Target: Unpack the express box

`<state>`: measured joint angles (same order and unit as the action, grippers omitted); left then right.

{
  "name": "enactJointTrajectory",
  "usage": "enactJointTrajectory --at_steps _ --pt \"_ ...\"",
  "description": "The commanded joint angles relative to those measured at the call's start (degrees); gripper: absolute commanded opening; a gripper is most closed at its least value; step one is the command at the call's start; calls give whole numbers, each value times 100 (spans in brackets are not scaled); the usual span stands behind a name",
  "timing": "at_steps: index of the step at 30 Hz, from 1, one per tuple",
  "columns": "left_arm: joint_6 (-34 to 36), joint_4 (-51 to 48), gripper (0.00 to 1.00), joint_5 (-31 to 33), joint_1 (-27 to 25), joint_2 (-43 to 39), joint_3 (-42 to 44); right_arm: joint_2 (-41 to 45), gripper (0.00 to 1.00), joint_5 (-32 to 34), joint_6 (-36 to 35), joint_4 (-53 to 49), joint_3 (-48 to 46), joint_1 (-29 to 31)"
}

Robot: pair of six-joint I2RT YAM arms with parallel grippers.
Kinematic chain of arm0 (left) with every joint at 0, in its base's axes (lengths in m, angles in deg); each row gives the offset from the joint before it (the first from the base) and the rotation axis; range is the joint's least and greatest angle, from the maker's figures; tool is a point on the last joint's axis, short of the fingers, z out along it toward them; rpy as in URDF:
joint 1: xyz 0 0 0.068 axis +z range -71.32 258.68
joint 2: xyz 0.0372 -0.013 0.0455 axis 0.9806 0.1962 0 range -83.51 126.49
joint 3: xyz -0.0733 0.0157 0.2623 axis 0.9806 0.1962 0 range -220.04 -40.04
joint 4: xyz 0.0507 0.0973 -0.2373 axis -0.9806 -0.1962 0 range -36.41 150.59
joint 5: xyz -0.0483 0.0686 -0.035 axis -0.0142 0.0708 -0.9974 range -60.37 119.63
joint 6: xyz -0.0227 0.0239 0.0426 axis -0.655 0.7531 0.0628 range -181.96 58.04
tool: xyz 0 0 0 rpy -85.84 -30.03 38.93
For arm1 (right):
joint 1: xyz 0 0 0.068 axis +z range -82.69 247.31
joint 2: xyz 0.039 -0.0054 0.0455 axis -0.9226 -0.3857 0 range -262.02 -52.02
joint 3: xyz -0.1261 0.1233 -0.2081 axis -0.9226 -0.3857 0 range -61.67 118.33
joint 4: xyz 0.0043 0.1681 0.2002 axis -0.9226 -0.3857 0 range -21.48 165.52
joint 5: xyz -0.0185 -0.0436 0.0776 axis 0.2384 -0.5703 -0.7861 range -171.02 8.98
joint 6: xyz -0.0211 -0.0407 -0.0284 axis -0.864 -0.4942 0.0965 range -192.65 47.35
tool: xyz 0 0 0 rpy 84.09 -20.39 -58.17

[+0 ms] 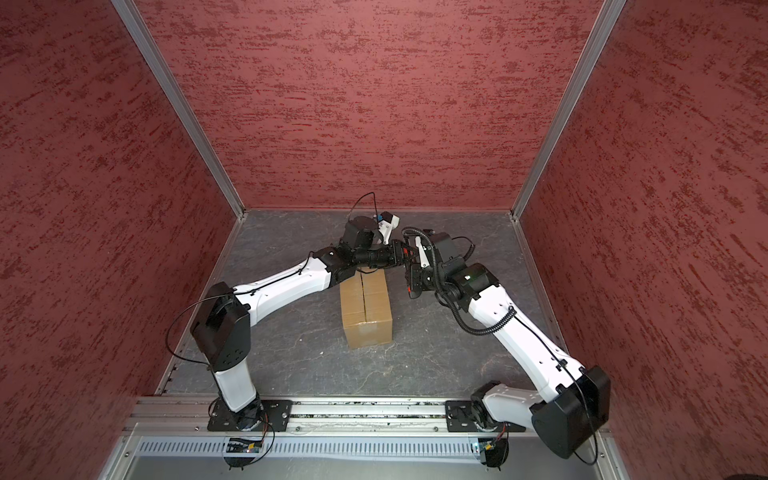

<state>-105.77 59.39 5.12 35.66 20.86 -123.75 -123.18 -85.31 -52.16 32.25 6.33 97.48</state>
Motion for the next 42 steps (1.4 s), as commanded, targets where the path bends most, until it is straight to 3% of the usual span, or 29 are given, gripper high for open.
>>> enactJointTrajectory --at_steps 1,18,27,29,38,42 --pt "-193 508 19 -215 22 -25 117 5 12 16 -43 202 134 25" --pt "-540 1125 14 -433 40 -92 355 -137 45 41 -36 481 160 32" --pt "-614 1269 14 -467 14 -164 469 -235 50 167 -30 709 177 23" --pt "-624 1301 14 -467 5 -181 500 -231 48 233 -19 743 186 24" --pt "-654 1350 14 -414 6 -134 592 -194 18 307 20 673 213 23" --pt "-611 1284 24 -354 7 -154 607 -246 13 259 34 462 295 24"
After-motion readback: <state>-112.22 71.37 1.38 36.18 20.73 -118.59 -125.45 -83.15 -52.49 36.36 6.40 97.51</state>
